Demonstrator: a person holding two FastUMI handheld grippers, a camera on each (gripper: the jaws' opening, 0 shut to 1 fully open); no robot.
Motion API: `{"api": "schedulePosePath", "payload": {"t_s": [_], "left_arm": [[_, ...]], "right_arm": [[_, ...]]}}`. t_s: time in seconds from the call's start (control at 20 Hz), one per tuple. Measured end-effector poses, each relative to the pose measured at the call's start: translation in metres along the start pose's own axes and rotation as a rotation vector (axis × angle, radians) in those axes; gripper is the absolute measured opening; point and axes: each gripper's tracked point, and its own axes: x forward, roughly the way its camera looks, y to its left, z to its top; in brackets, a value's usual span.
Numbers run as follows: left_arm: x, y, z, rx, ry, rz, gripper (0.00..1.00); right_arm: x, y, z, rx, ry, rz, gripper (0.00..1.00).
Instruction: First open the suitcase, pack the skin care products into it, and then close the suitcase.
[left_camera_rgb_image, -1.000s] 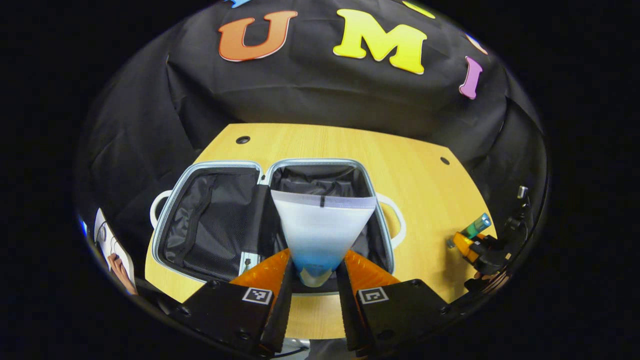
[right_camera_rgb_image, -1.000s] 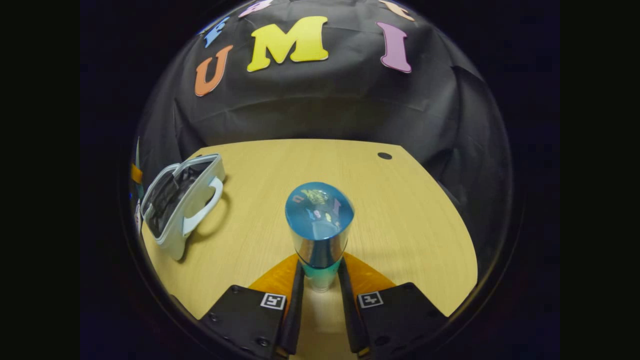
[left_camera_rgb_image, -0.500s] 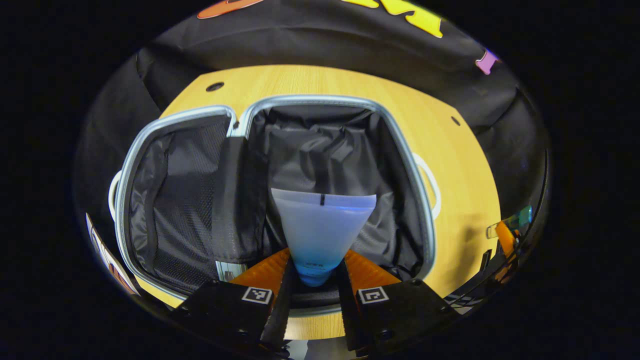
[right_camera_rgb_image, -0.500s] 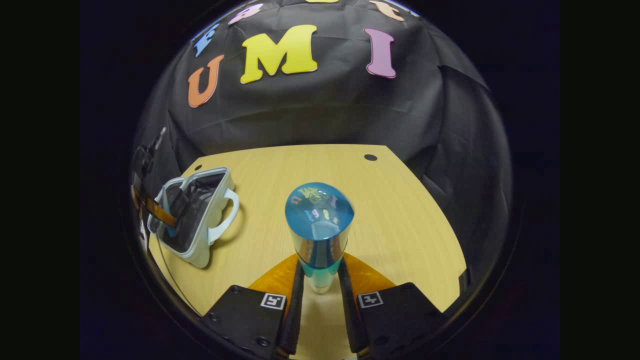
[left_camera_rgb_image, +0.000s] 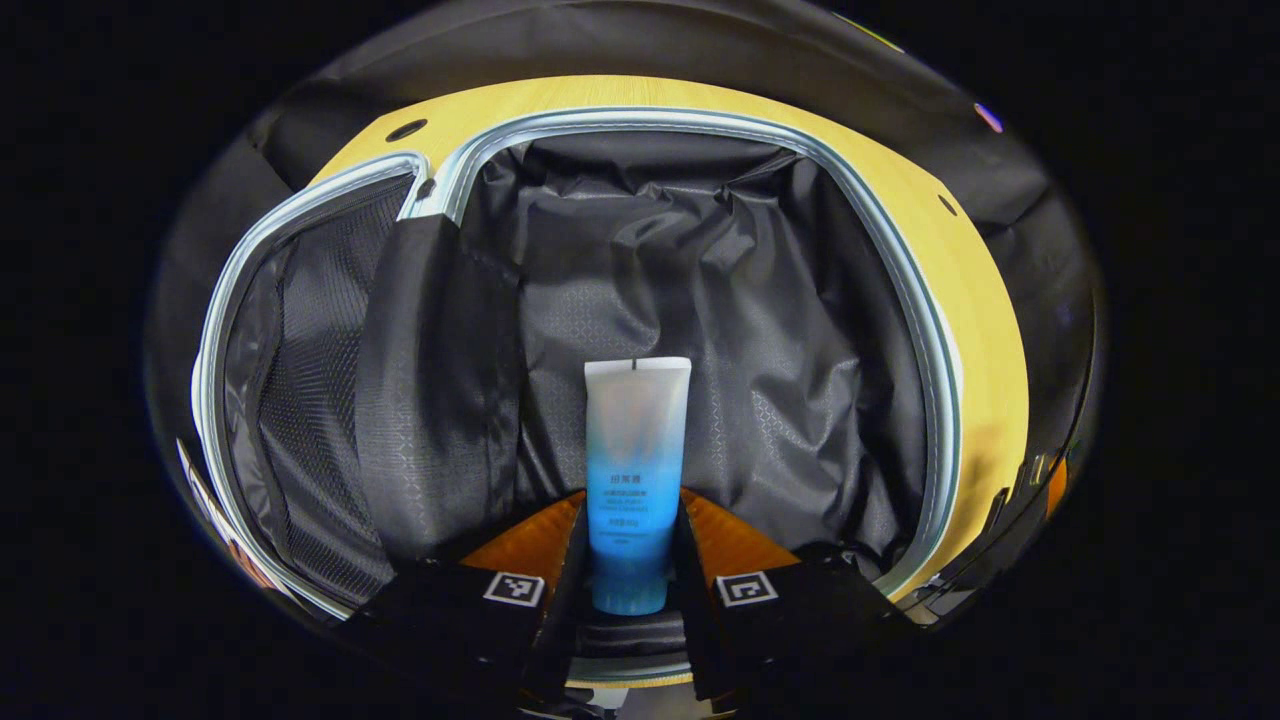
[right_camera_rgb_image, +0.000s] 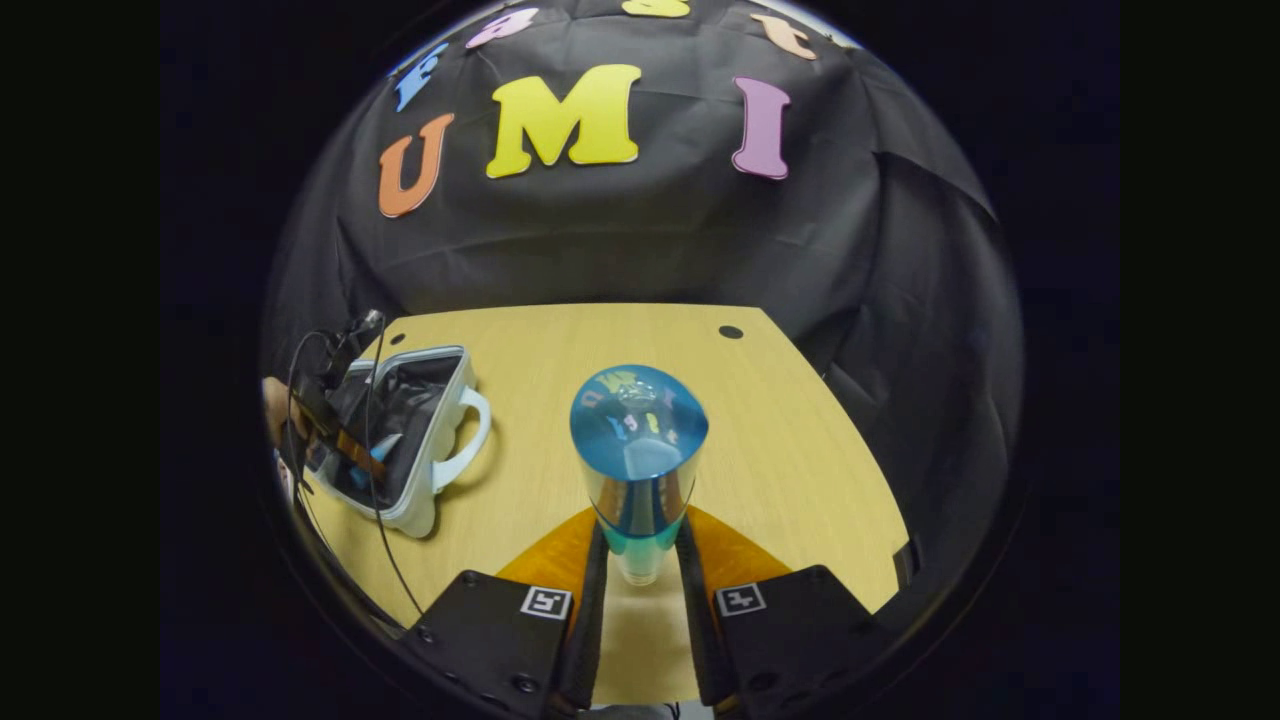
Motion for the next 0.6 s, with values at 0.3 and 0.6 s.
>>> {"api": "schedulePosePath", "payload": {"t_s": [0.3,0.6], "left_arm": [[-0.008,-0.015,-0.002,-0.061,-0.053,-0.026,0.66],[-0.041,-0.020,-0.002,-0.070,-0.233,-0.111,0.90]], "right_arm": [[-0.005,0.043,0.021,-0.065,0.004,0.065,0.35],[-0.001,0.136,0.042,-0.153,0.008,0.235,0.35]]}}
